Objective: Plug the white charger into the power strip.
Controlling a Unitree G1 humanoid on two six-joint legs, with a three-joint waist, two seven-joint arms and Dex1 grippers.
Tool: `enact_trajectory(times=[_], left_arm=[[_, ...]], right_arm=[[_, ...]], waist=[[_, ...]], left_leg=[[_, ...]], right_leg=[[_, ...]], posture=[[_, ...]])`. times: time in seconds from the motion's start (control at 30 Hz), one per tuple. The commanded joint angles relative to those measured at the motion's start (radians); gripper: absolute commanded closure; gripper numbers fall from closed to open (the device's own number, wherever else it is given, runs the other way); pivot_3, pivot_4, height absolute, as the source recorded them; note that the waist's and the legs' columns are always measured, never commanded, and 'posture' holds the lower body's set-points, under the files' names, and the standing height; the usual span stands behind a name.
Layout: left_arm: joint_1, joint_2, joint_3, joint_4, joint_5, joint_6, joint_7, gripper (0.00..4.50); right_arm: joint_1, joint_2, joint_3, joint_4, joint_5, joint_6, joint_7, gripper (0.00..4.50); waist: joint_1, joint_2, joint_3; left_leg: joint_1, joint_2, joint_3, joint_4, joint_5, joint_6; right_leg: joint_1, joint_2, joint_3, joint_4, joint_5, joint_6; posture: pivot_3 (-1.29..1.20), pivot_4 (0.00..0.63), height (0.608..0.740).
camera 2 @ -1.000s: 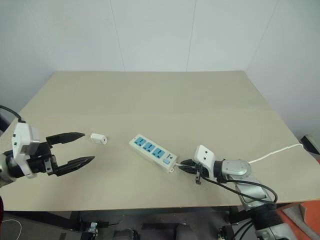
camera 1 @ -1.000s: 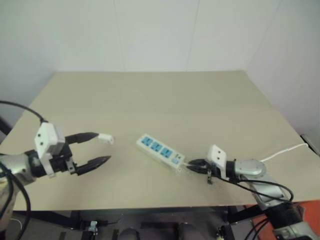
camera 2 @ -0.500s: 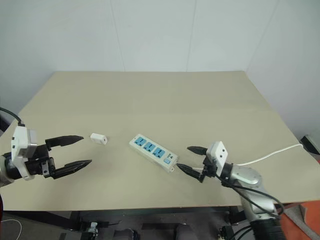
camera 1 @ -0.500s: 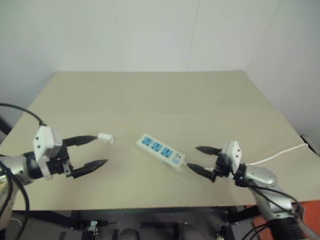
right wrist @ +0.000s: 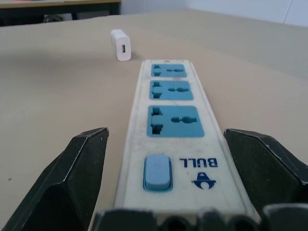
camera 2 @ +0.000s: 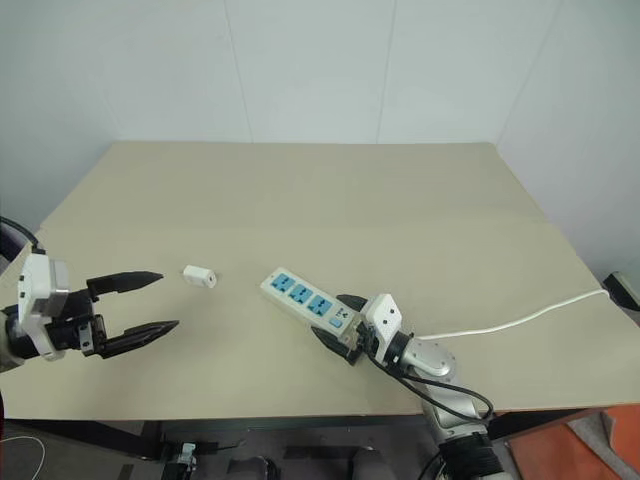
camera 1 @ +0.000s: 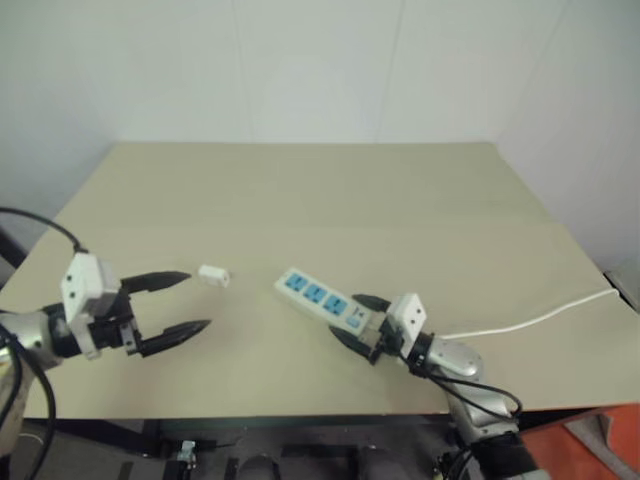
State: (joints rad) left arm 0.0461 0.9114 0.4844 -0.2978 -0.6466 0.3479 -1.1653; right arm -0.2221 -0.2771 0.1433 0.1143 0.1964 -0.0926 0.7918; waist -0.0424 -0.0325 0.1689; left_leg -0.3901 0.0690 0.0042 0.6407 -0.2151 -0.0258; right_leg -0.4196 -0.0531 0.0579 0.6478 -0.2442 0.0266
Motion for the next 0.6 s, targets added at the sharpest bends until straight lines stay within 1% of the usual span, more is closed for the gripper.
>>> enact_trajectory(times=[0.03, 0.43, 0.6], left_arm=[[0.004, -0.001, 0.02, 0.002, 0.005, -0.026, -0.006, 0.0], [0.031, -0.004, 0.04, -0.002, 0.008, -0.043, -0.006, 0.0], [0.047, -0.003, 0.058, -0.015, 0.006, -0.041, -0.003, 0.0]], right_arm=[[-0.031, 0.014, -0.001, 0.041, -0.006, -0.047, 0.001, 0.02], [-0.093, 0.074, 0.028, 0.21, -0.025, -0.118, 0.038, 0.02], [-0.092, 0.062, 0.032, 0.231, -0.035, -0.116, 0.055, 0.02]], waist=[[-0.002, 0.0, 0.0], [-0.006, -0.001, -0.001], [-0.01, -0.002, -0.002]], left_leg=[[0.0, 0.0, 0.0, 0.0, 0.0, 0.0], [0.001, 0.001, 0.0, 0.0, 0.0, 0.0], [0.002, 0.001, 0.0, 0.0, 0.0, 0.0]], right_leg=[[0.0, 0.0, 0.0, 0.0, 0.0, 0.0], [0.0, 0.001, 0.0, 0.0, 0.001, -0.001], [0.001, 0.001, 0.001, 0.0, 0.001, -0.002]], posture=[[0.0, 0.15, 0.74], [0.0, 0.15, 0.74], [0.0, 0.15, 0.74]])
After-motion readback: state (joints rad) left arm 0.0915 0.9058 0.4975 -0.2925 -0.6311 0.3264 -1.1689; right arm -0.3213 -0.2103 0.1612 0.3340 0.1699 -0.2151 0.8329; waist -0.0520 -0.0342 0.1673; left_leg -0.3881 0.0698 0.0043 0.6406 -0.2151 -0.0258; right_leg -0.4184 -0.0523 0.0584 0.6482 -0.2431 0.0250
